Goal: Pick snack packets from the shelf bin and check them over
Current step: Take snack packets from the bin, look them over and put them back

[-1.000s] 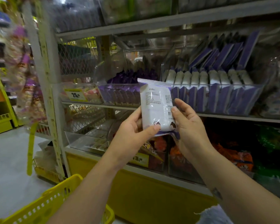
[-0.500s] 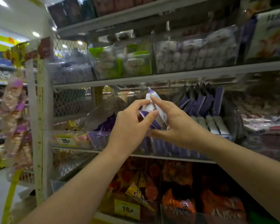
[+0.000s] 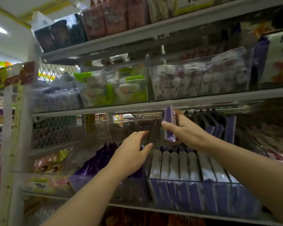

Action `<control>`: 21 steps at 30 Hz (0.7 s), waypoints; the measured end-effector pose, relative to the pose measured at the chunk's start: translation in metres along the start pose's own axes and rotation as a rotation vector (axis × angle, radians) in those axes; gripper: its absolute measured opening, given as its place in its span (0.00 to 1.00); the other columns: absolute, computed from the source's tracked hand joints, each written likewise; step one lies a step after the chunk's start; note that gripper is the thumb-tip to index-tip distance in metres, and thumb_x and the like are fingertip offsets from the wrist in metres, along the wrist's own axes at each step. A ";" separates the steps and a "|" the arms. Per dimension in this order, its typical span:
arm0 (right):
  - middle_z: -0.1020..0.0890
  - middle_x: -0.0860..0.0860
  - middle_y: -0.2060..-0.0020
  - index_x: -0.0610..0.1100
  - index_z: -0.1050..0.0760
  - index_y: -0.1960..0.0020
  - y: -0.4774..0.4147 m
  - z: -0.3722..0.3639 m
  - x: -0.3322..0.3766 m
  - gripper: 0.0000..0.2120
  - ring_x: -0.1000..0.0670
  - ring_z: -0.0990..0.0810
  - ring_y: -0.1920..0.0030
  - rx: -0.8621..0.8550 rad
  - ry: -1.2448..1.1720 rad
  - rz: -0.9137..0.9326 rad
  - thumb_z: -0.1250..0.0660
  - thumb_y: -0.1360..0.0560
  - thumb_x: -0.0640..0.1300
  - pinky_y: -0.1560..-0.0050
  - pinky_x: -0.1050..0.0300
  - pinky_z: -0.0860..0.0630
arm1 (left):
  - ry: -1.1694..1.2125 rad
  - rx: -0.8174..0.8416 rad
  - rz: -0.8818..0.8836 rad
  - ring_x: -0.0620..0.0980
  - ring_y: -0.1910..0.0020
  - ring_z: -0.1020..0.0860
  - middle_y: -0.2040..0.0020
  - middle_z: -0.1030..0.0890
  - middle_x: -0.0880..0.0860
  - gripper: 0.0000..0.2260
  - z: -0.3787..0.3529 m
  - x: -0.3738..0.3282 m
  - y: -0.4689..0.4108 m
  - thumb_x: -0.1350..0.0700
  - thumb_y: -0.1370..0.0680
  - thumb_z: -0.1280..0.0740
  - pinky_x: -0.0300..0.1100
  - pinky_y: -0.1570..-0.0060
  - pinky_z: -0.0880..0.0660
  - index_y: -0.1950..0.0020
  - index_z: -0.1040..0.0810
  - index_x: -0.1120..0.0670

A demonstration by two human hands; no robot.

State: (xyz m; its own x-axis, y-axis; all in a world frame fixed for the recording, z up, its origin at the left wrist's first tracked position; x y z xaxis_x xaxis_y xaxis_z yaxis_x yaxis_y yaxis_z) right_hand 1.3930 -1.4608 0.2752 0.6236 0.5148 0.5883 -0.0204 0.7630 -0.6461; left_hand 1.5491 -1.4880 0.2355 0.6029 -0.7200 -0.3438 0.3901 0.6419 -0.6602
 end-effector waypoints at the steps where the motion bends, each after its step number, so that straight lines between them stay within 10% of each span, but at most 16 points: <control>1: 0.18 0.47 0.49 0.48 0.29 0.38 -0.007 -0.004 -0.004 0.17 0.47 0.17 0.51 0.009 0.003 -0.008 0.37 0.22 0.56 0.46 0.43 0.21 | 0.006 0.006 0.013 0.44 0.33 0.29 0.33 0.27 0.45 0.21 -0.005 0.006 -0.002 0.48 0.20 0.37 0.41 0.35 0.32 0.27 0.33 0.47; 7: 0.17 0.45 0.55 0.46 0.28 0.45 -0.050 -0.029 -0.034 0.16 0.45 0.16 0.57 0.042 0.058 -0.127 0.39 0.22 0.58 0.50 0.46 0.19 | 0.270 0.022 0.057 0.24 0.62 0.28 0.58 0.25 0.36 0.16 -0.033 0.033 -0.008 0.46 0.18 0.42 0.22 0.59 0.32 0.30 0.32 0.40; 14: 0.25 0.52 0.49 0.42 0.31 0.39 -0.078 -0.040 -0.052 0.28 0.51 0.25 0.49 0.072 0.399 -0.069 0.33 0.27 0.62 0.58 0.63 0.31 | 0.473 0.065 0.070 0.21 0.40 0.34 0.41 0.28 0.28 0.17 -0.043 0.042 -0.007 0.37 0.23 0.44 0.24 0.47 0.36 0.34 0.34 0.29; 18: 0.21 0.55 0.61 0.50 0.25 0.59 -0.081 -0.042 -0.049 0.15 0.54 0.24 0.59 0.205 0.456 -0.035 0.37 0.24 0.60 0.61 0.75 0.32 | 0.504 0.088 0.060 0.21 0.41 0.34 0.40 0.28 0.29 0.12 -0.044 0.042 -0.005 0.43 0.18 0.42 0.24 0.46 0.36 0.36 0.34 0.29; 21: 0.20 0.58 0.53 0.58 0.25 0.55 -0.077 -0.042 -0.046 0.03 0.56 0.23 0.54 0.318 0.613 0.019 0.33 0.25 0.55 0.52 0.61 0.27 | 0.521 0.093 0.036 0.24 0.40 0.33 0.37 0.28 0.31 0.17 -0.044 0.043 -0.004 0.42 0.18 0.43 0.26 0.44 0.36 0.29 0.35 0.34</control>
State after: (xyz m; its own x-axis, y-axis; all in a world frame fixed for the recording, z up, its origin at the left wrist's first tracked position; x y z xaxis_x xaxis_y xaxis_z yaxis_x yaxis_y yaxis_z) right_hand 1.3991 -1.5598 0.2777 0.9482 0.2867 0.1368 -0.2054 0.8819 -0.4243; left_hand 1.5430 -1.5333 0.1942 0.2008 -0.7174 -0.6671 0.4494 0.6726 -0.5880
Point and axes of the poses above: each hand's wrist, its own y-axis away from the middle knuckle, its own z-axis out of the back of the hand, x = y × z, the point moved 8 cm from there along -y, towards the middle knuckle
